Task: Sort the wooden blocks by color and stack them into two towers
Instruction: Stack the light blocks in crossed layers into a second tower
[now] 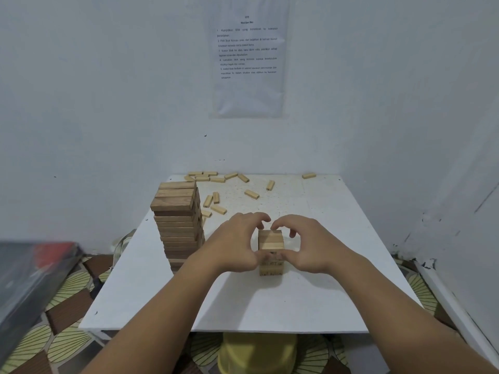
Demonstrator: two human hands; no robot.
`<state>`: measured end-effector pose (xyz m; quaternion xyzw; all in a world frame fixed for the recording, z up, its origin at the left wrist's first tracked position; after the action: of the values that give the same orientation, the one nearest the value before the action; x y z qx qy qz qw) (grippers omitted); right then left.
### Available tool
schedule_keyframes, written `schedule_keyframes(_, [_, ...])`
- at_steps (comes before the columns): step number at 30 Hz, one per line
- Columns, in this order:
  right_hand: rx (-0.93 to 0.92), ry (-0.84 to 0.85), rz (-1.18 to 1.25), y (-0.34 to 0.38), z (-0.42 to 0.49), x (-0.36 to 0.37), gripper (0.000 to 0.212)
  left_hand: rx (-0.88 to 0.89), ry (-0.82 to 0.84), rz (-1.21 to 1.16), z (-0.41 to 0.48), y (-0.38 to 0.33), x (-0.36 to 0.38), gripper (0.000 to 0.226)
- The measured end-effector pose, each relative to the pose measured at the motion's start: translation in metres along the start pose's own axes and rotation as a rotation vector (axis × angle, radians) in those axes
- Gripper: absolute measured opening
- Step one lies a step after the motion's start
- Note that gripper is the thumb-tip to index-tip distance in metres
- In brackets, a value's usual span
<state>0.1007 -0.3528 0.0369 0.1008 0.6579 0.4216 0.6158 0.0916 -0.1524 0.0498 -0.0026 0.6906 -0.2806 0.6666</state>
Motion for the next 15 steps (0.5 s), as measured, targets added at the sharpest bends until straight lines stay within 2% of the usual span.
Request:
schedule_keyframes(2, [0.022, -0.084, 0.062, -0.002, -0.005, -0.003, 0.046, -0.03, -0.06, -0.096, -0.005, -0.002, -0.003, 0.076])
schedule_keyframes(6, [0.05, -0.289, 0.206, -0.012, -0.011, -0.018, 0.02, -0.125, -0.24, -0.342, 0.004, -0.012, -0.019, 0.04])
schedule_keyframes(8, [0.085, -0.347, 0.238, -0.02, -0.008, -0.026, 0.02, -0.197, -0.275, -0.458, 0.025, -0.019, -0.032, 0.03])
schedule_keyframes(13, [0.172, -0.385, 0.258, -0.052, 0.016, -0.038, 0.022, -0.457, -0.177, -0.51, 0.108, -0.01, -0.047, 0.034])
schedule_keyframes(15, [0.204, -0.374, 0.257, -0.069, 0.033, -0.039, 0.021, -0.528, -0.115, -0.429, 0.135, -0.003, -0.045, 0.022])
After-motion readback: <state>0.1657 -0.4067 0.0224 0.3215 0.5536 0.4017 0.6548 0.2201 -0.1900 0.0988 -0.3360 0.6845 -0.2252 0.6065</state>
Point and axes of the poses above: each hand's wrist, its own z-axis towards the middle knuckle, its own x-axis out of the palm, y = z × x, the point moved 3 cm from there along z, towards the middle knuckle, and after that the axes turned 5 degrees about z, right-handed, at the moved point
